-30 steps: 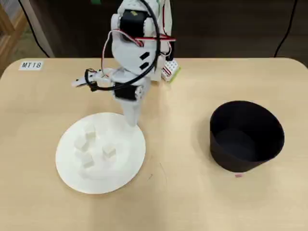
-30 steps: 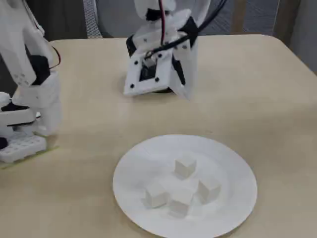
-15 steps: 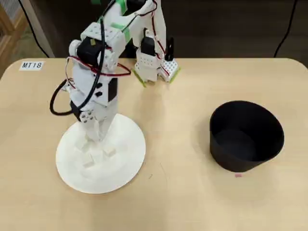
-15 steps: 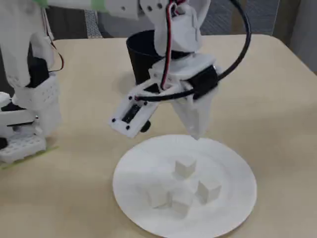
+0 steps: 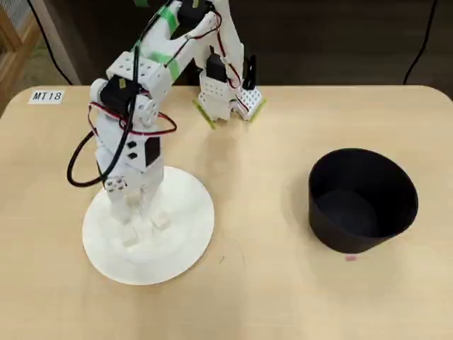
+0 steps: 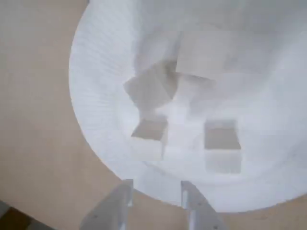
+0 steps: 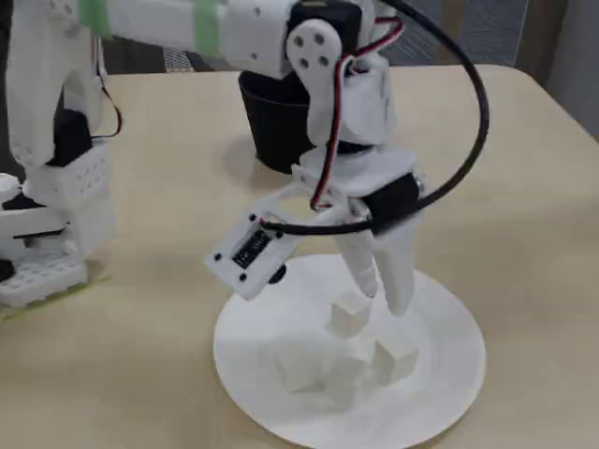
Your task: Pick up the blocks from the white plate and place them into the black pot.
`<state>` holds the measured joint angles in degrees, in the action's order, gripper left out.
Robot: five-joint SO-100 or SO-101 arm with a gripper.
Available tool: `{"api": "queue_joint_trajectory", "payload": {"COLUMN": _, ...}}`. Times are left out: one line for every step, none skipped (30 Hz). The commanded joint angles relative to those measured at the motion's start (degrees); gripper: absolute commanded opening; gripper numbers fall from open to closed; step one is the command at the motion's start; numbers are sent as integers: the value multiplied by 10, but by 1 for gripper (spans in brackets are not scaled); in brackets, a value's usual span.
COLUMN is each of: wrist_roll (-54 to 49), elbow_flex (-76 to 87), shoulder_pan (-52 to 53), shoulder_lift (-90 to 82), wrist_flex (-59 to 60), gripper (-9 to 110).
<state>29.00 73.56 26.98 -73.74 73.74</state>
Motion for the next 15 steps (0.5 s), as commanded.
{"api": "queue_joint_trajectory", "payload": {"wrist_roll": -29, "elbow_flex": -71, "shoulder_pan": -1, "shoulder_lift": 25, "wrist_flex": 35, "gripper": 19}}
{"api": "queue_joint_trajectory", "payload": {"wrist_roll": -37, "elbow_flex": -91, "shoulder_pan": -1, "shoulder_lift": 41, "wrist_flex": 47, "gripper": 20}}
{"api": "queue_joint_trajectory", "payload": {"wrist_roll": -46, "elbow_flex": -110, "shoulder_pan": -1, "shoulder_lift": 55, "wrist_flex": 58, "gripper": 20}}
{"api": "queue_joint_trajectory", "payload": {"wrist_roll": -52, "elbow_flex": -127, "shoulder_pan": -1, "shoulder_lift": 69, "wrist_flex": 64, "gripper": 21}}
{"api": "queue_joint_trajectory", "payload": {"wrist_roll": -54, "elbow_flex": -136, "shoulder_pan": -1, "shoulder_lift": 78, "wrist_flex": 66, "gripper": 21}}
{"api": "queue_joint_trajectory", "payload": {"wrist_roll": -54, "elbow_flex": -140, "shoulder_pan": 0, "shoulder_lift": 84, "wrist_flex": 65, "gripper": 21}}
{"api": "queue_joint_trajectory", "payload": {"wrist_roll": -54, "elbow_flex": -140, "shoulder_pan": 1, "shoulder_lift": 88, "wrist_flex": 62, "gripper": 21}}
{"api": "queue_joint_trajectory", "payload": {"wrist_roll": -54, "elbow_flex": -142, "shoulder_pan": 2, "shoulder_lift": 92, "wrist_flex": 61, "gripper": 21}}
{"api": "queue_joint_trajectory", "payload": {"wrist_roll": -54, "elbow_flex": -145, "shoulder_pan": 4, "shoulder_lift": 98, "wrist_flex": 61, "gripper": 21}}
{"api": "queue_joint_trajectory", "payload": {"wrist_roll": -54, "elbow_flex": -149, "shoulder_pan": 4, "shoulder_lift": 103, "wrist_flex": 61, "gripper": 21}}
{"api": "queue_joint_trajectory", "payload": {"wrist_roll": -54, "elbow_flex": -156, "shoulder_pan": 6, "shoulder_lift": 110, "wrist_flex": 62, "gripper": 21}}
{"api": "queue_joint_trajectory", "payload": {"wrist_roll": -54, "elbow_flex": -163, "shoulder_pan": 7, "shoulder_lift": 117, "wrist_flex": 67, "gripper": 21}}
{"api": "queue_joint_trajectory", "payload": {"wrist_roll": -54, "elbow_flex": -168, "shoulder_pan": 7, "shoulder_lift": 124, "wrist_flex": 68, "gripper": 21}}
{"api": "queue_joint_trajectory", "payload": {"wrist_roll": -54, "elbow_flex": -176, "shoulder_pan": 7, "shoulder_lift": 133, "wrist_flex": 69, "gripper": 21}}
{"api": "queue_joint_trajectory", "payload": {"wrist_roll": -54, "elbow_flex": -187, "shoulder_pan": 8, "shoulder_lift": 142, "wrist_flex": 70, "gripper": 21}}
